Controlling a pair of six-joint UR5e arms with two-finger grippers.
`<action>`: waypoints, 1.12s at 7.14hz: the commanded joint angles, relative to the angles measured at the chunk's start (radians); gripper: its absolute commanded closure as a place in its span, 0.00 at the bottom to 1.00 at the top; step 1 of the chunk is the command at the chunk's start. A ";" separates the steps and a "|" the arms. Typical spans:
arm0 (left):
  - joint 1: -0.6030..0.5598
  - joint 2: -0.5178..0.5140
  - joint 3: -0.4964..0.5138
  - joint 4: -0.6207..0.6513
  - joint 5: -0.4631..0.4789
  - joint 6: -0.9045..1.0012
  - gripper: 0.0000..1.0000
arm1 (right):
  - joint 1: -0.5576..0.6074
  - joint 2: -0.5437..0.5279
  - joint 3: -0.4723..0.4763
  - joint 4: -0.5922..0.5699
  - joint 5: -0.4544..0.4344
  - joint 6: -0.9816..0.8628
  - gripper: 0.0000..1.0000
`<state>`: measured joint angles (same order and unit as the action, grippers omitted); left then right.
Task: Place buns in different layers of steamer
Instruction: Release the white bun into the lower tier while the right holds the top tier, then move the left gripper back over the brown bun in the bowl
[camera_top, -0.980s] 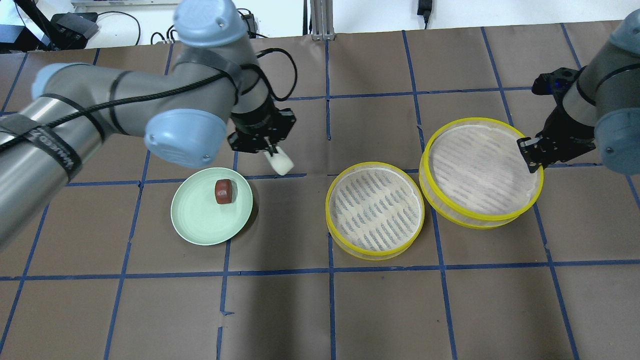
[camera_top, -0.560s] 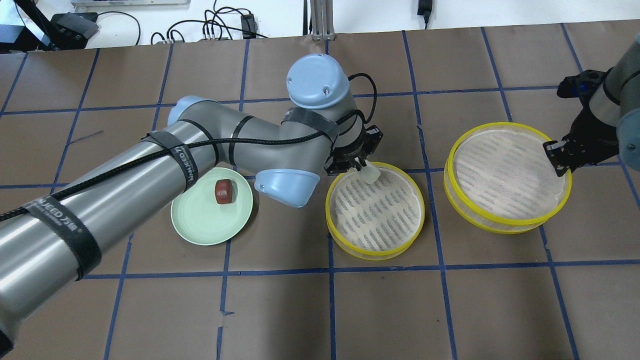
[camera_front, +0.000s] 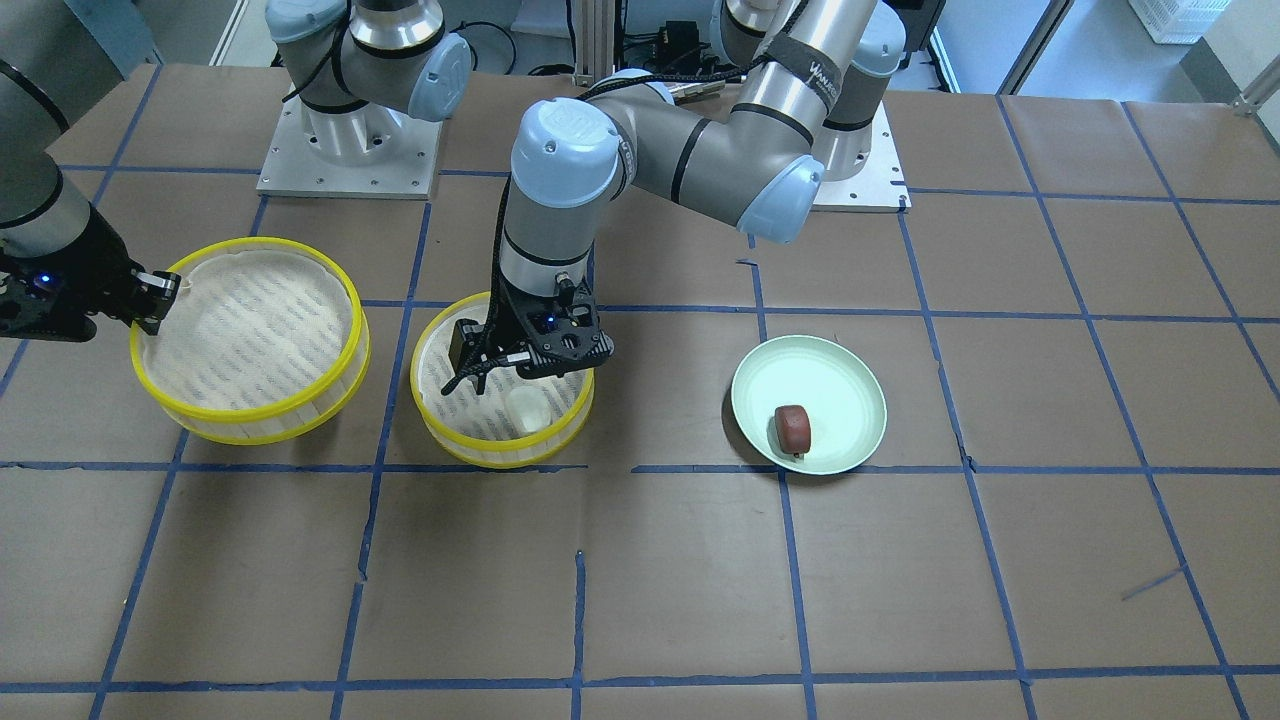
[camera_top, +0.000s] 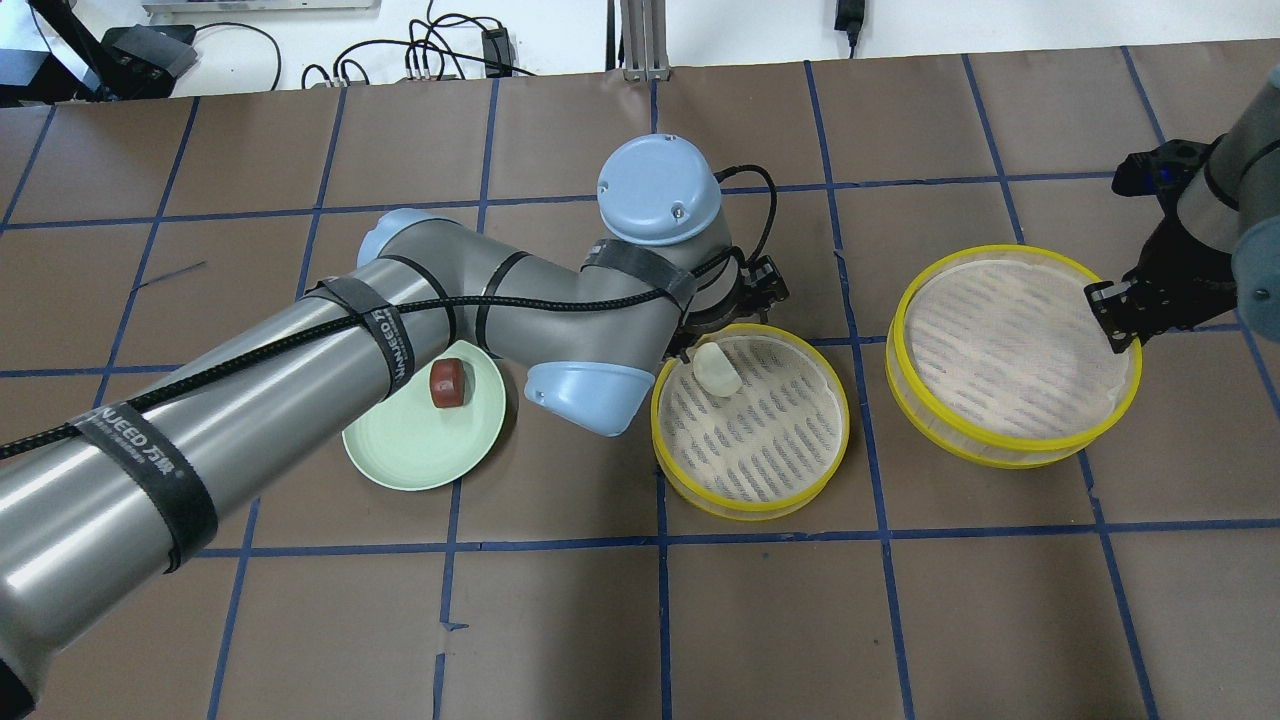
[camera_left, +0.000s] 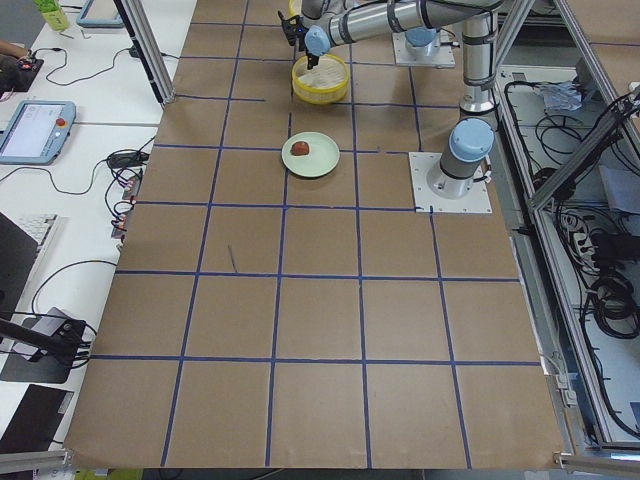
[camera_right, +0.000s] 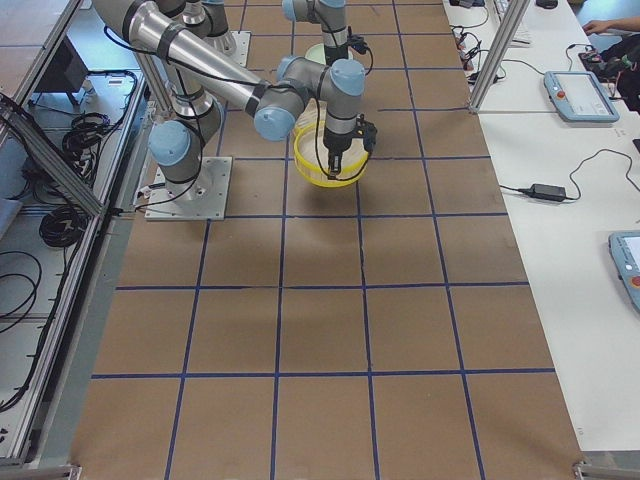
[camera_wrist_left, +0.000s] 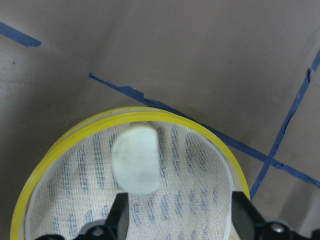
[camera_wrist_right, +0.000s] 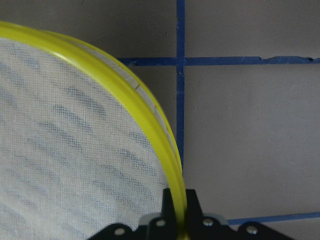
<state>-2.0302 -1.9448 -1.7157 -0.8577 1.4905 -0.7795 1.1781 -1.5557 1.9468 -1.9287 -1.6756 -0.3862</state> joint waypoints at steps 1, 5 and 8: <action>0.150 0.058 -0.002 -0.136 0.088 0.347 0.00 | 0.029 -0.003 0.000 0.001 0.022 0.001 0.98; 0.432 0.106 -0.180 -0.184 0.083 0.688 0.00 | 0.060 -0.006 -0.008 0.026 0.057 0.012 0.97; 0.449 0.099 -0.220 -0.141 0.085 0.698 0.00 | 0.304 0.037 -0.006 -0.017 0.103 0.157 0.97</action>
<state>-1.5868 -1.8419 -1.9180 -1.0069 1.5750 -0.0873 1.3718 -1.5487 1.9412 -1.9133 -1.5844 -0.2914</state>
